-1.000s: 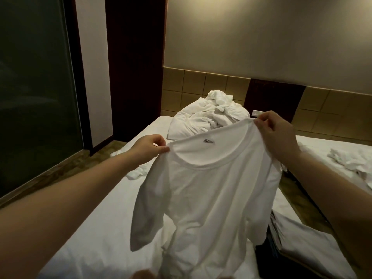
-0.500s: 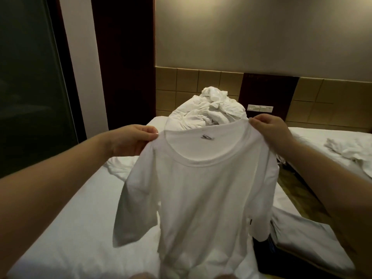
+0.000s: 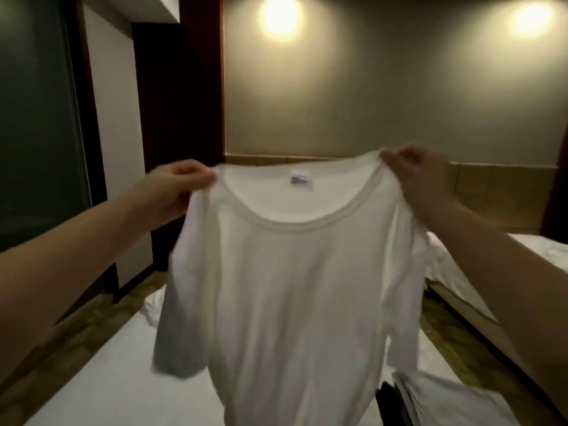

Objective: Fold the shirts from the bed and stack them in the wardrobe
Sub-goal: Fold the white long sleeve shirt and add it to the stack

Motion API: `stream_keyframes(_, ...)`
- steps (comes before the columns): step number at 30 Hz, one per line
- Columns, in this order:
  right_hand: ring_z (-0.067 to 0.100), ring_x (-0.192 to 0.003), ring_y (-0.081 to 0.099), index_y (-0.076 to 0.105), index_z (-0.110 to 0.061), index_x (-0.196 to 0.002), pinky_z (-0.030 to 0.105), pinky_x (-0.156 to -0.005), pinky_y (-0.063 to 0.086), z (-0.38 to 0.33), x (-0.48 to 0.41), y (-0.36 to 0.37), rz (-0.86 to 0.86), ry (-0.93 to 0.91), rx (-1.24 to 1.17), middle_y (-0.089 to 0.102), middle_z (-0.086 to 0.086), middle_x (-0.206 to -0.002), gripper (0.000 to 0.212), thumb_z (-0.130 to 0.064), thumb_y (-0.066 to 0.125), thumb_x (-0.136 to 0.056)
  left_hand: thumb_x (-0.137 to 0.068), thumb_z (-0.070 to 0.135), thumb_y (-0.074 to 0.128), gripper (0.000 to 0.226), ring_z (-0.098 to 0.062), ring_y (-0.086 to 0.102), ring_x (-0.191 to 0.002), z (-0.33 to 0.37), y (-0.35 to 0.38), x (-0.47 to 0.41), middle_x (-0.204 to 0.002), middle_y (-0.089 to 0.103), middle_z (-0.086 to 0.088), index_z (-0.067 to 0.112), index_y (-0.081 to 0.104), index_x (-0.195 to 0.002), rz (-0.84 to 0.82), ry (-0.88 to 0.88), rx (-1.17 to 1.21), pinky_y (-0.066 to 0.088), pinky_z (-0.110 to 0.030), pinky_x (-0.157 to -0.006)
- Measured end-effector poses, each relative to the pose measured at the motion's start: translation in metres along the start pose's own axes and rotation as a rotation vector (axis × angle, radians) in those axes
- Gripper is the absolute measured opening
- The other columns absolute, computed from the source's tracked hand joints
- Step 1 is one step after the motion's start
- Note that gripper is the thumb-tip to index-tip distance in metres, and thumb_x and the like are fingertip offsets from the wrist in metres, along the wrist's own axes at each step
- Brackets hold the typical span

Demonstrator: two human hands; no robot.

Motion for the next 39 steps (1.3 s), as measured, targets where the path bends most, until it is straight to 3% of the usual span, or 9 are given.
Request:
stream_keyframes(2,-0.006,-0.056,0.050,0.064,-0.011,-0.079,0.012,-0.052,0.031,-0.020,-0.025,-0.016,0.075,-0.001,-0.038,0.056,-0.003,-0.066,0.026,-0.034,0.061,-0.089,-0.089,0.014,0.056,0.010,-0.010,0.064,-0.060,0.025,-0.004,-0.010,-0.067,0.065,0.003,0.015,0.062,-0.082,0.084,0.039,0.106,0.055,-0.022,-0.057)
stream_keyframes(4,0.008,-0.072,0.054,0.067,-0.010,-0.087,0.020,-0.059,0.030,-0.038,-0.031,0.010,-0.170,-0.088,0.226,0.060,0.002,-0.078,0.028,-0.036,0.058,-0.090,-0.090,0.013,0.056,0.012,-0.019,0.063,-0.074,0.035,0.009,-0.018,-0.074,0.065,-0.002,0.014,0.064,-0.081,0.042,0.024,-0.035,0.053,-0.029,-0.060)
stream_keyframes(6,0.017,-0.082,0.054,0.065,-0.012,-0.088,0.024,-0.065,0.027,-0.051,-0.041,0.005,-0.157,-0.159,0.316,0.059,0.002,-0.083,0.026,-0.036,0.057,-0.090,-0.092,0.016,0.054,0.012,-0.021,0.057,-0.082,0.052,0.003,-0.023,-0.085,0.060,-0.005,0.014,0.063,-0.084,0.119,0.027,-0.057,0.048,-0.027,-0.064)
stream_keyframes(13,0.017,-0.080,0.050,0.066,-0.007,-0.094,0.028,-0.058,0.023,-0.077,-0.058,-0.022,-0.175,-0.183,0.309,0.060,0.006,-0.087,0.029,-0.033,0.054,-0.093,-0.096,0.018,0.048,0.013,-0.014,0.049,-0.071,0.097,-0.017,-0.016,-0.082,0.052,-0.004,0.015,0.058,-0.088,0.241,0.141,-0.158,0.048,-0.018,-0.056)
stream_keyframes(19,0.006,-0.065,0.048,0.065,-0.010,-0.089,0.010,-0.054,0.038,-0.065,-0.053,-0.025,-0.324,-0.003,0.080,0.058,0.000,-0.078,0.023,-0.030,0.053,-0.094,-0.093,0.017,0.052,0.011,-0.011,0.049,-0.071,0.110,-0.023,-0.007,-0.081,0.054,-0.002,0.010,0.060,-0.090,0.189,0.175,-0.228,0.046,-0.010,-0.051)
stream_keyframes(26,0.009,-0.065,0.048,0.058,-0.014,-0.086,0.017,-0.053,0.044,-0.034,-0.028,0.002,-0.532,0.359,-0.242,0.054,0.002,-0.079,0.015,-0.013,0.048,-0.097,-0.095,0.022,0.050,0.015,-0.016,0.057,-0.073,0.095,-0.016,-0.003,-0.084,0.057,-0.003,0.015,0.059,-0.086,0.155,0.084,-0.151,0.050,-0.021,-0.058)
stream_keyframes(29,0.008,-0.063,0.043,0.056,-0.015,-0.084,0.016,-0.051,0.041,-0.025,-0.025,0.004,-0.430,0.416,-0.322,0.049,0.000,-0.073,0.018,-0.013,0.045,-0.098,-0.093,0.022,0.051,0.015,-0.009,0.061,-0.057,0.092,-0.015,0.000,-0.072,0.063,-0.002,0.012,0.059,-0.085,0.123,0.095,-0.109,0.049,-0.014,-0.049)
stream_keyframes(34,0.014,-0.091,0.048,0.059,-0.011,-0.114,0.026,-0.080,0.037,-0.025,-0.038,-0.005,-0.302,0.158,0.076,0.056,0.001,-0.099,0.024,-0.024,0.047,-0.097,-0.092,0.024,0.053,0.017,-0.016,0.055,-0.074,0.088,-0.032,0.002,-0.082,0.059,-0.003,0.017,0.063,-0.079,0.155,0.098,-0.195,0.044,-0.026,-0.062)
stream_keyframes(39,0.018,-0.085,0.050,0.063,-0.004,-0.104,0.027,-0.073,0.034,-0.014,-0.032,0.007,-0.359,0.050,0.350,0.058,0.006,-0.091,0.034,-0.033,0.048,-0.096,-0.091,0.023,0.053,0.023,-0.015,0.056,-0.074,0.076,-0.034,0.001,-0.079,0.061,-0.001,0.019,0.068,-0.074,0.119,0.095,-0.258,0.044,-0.024,-0.063)
Point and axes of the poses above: each hand's wrist, its own x-axis away from the middle knuckle, its own y-axis out of the palm, z = x × y, the point moved 9 cm from there along -x, towards the middle knuckle
